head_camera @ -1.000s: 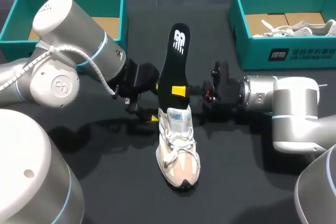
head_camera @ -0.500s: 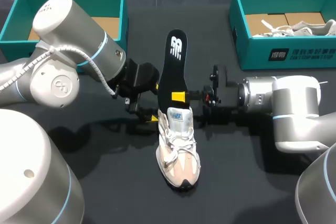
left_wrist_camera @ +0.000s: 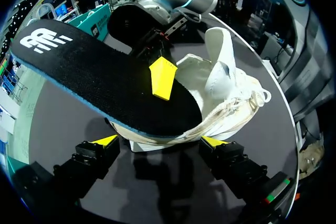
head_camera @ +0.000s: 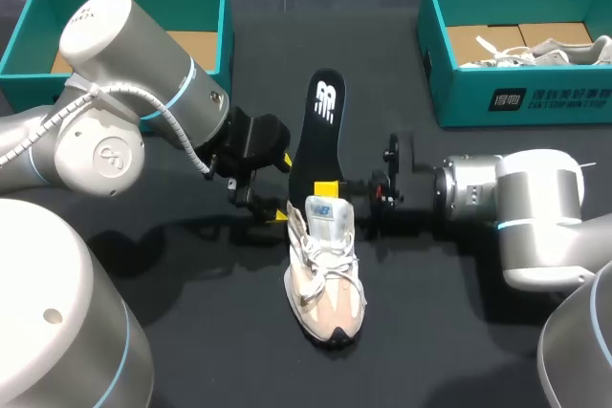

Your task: Take the shoe out of the shoebox, open the shoe tongue, remove and reinsert the insole, then place the shoe into the shoebox

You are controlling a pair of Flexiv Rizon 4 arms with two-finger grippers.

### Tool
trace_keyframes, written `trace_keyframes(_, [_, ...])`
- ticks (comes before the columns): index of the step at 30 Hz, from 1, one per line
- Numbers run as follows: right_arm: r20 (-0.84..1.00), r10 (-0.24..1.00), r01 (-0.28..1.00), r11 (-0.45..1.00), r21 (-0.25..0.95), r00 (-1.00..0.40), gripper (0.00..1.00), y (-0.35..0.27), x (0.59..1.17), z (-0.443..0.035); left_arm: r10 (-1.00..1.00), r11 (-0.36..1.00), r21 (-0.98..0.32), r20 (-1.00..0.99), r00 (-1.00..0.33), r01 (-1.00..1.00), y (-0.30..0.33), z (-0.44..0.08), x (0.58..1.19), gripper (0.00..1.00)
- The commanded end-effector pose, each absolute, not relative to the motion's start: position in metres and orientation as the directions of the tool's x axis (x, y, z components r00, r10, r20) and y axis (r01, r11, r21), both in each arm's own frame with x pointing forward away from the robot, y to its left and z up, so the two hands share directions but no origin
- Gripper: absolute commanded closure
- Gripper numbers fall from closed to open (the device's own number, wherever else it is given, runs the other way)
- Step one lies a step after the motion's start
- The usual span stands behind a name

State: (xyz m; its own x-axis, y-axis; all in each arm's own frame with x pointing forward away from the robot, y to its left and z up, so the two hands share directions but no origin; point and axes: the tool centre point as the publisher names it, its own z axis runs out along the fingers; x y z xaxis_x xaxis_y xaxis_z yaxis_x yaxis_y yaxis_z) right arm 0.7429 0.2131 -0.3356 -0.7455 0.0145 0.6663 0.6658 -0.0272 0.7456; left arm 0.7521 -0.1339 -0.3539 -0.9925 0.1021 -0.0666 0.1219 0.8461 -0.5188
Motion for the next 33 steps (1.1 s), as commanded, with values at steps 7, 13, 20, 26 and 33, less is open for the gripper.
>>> trace_keyframes(7, [0.713, 0.024, 0.713, -0.015, 0.701, -0.701, 1.0, 0.222, 0.722, -0.357, 0.103, 0.846, -0.518, -0.067, -0.992, 0.123, -0.134, -0.354, 0.752, 0.0])
trace_keyframes(13, [0.729, 0.04, 0.73, 0.012, 0.683, -0.683, 1.0, 0.222, 0.719, -0.357, 0.103, 0.846, -0.518, -0.067, -0.992, 0.123, -0.134, -0.354, 0.752, 0.0])
trace_keyframes(20, [0.719, 0.029, 0.719, -0.003, 0.695, -0.695, 1.0, 0.22, 0.717, -0.356, 0.103, 0.846, -0.518, -0.067, -0.992, 0.123, -0.134, -0.354, 0.752, 0.0])
trace_keyframes(26, [0.703, 0.02, 0.703, 0.006, 0.711, -0.711, 0.98, 0.221, 0.72, -0.351, 0.103, 0.846, -0.518, -0.067, -0.992, 0.123, -0.134, -0.354, 0.752, 0.0])
trace_keyframes(33, [0.677, 0.01, 0.676, 0.039, 0.735, -0.736, 0.84, 0.225, 0.725, -0.34, 0.103, 0.846, -0.518, -0.067, -0.992, 0.123, -0.134, -0.354, 0.752, 0.0])
